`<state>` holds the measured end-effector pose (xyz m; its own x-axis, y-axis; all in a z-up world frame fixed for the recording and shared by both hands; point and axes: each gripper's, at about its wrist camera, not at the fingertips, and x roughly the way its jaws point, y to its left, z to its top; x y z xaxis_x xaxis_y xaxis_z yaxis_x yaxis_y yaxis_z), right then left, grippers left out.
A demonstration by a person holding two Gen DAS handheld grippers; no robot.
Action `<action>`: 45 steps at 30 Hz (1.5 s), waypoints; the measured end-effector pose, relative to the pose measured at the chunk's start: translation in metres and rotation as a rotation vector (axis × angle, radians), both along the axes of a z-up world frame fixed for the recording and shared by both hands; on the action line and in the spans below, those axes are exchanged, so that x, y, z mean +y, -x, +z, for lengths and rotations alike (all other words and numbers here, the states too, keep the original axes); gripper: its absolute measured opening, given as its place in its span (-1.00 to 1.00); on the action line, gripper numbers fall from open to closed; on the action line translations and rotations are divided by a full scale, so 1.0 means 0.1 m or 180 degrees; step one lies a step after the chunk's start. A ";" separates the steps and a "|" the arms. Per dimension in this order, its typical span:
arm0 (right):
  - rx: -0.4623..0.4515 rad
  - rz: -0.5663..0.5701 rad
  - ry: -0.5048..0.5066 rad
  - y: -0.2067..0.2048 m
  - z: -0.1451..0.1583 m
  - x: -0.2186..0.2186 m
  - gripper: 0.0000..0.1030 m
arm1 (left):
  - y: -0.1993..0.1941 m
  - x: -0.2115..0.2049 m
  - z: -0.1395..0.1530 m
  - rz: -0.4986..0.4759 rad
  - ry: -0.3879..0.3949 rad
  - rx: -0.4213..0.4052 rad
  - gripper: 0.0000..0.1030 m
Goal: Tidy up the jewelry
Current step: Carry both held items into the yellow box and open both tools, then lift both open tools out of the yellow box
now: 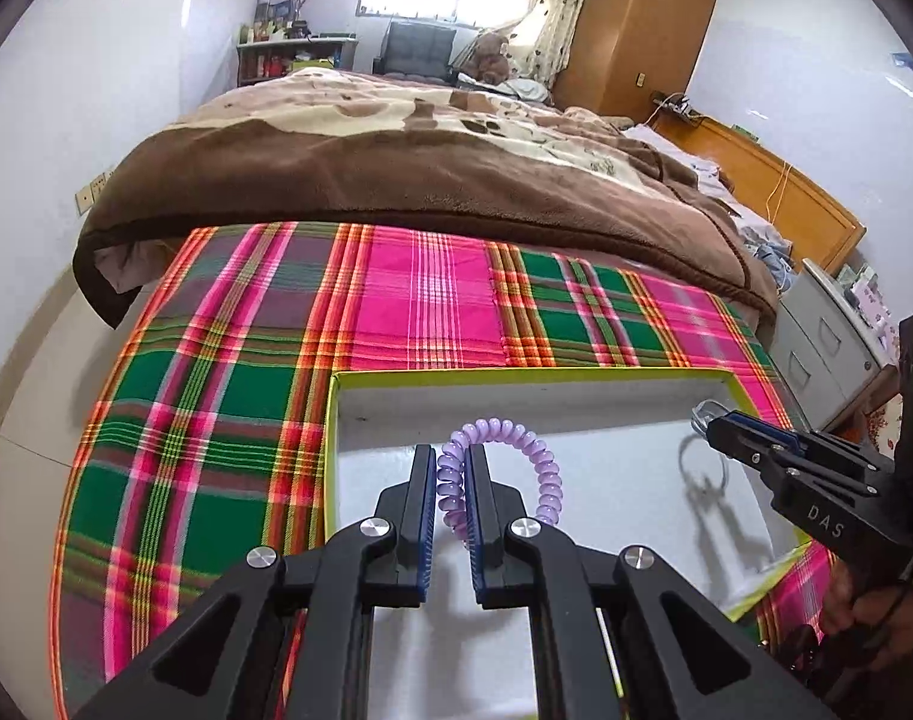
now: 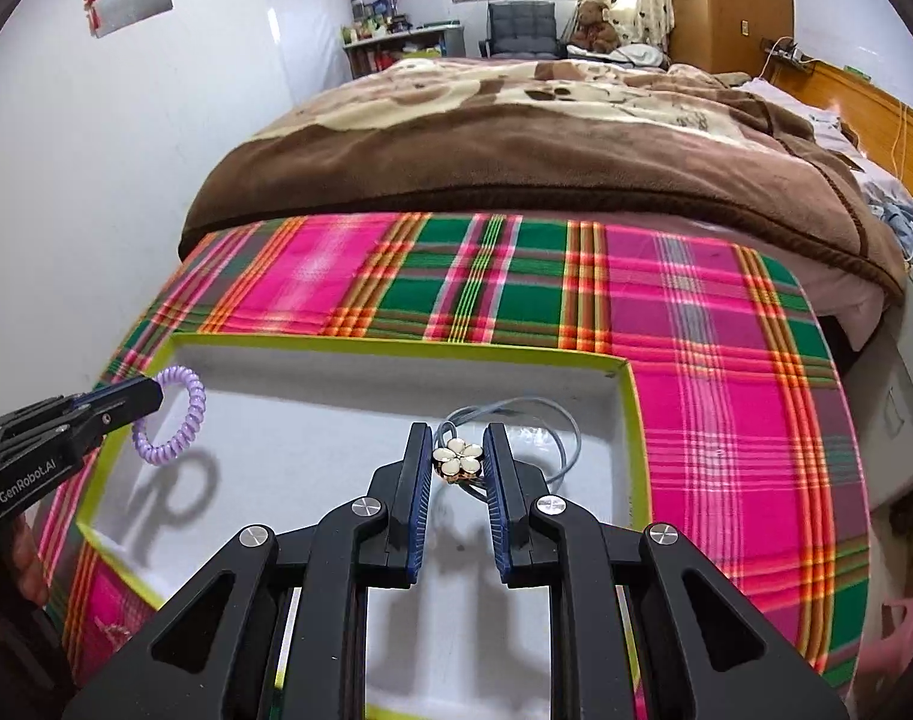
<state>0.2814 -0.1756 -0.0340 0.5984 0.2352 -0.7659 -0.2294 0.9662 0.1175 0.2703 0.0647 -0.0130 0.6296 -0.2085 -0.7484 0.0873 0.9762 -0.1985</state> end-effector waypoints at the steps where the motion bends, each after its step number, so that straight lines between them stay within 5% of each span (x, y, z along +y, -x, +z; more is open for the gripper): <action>1: 0.0018 0.0000 0.0003 -0.01 -0.02 0.00 -0.65 | -0.02 0.00 -0.02 0.0003 -0.0004 0.0015 -0.82; 21: 0.0187 0.0074 0.0028 -0.12 -0.16 0.07 -0.65 | -0.13 -0.04 -0.23 0.0008 -0.0066 0.0213 -0.81; 25: 0.0179 0.0090 0.0034 -0.10 -0.16 0.07 -0.62 | -0.13 -0.06 -0.25 0.0010 -0.0053 0.0219 -0.69; 29: 0.0144 0.0073 0.0023 -0.10 -0.14 0.06 -0.30 | -0.09 -0.07 -0.20 0.0004 -0.0053 0.0171 -0.49; 45: -0.0159 0.0073 -0.0144 0.44 0.18 0.01 -0.29 | 0.60 -0.07 0.17 -0.0036 0.0091 -0.0131 -0.25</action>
<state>0.2370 -0.1750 -0.0164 0.6296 0.2830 -0.7235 -0.2580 0.9546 0.1489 0.2100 0.0575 0.0040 0.6572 -0.2367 -0.7156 0.1069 0.9691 -0.2224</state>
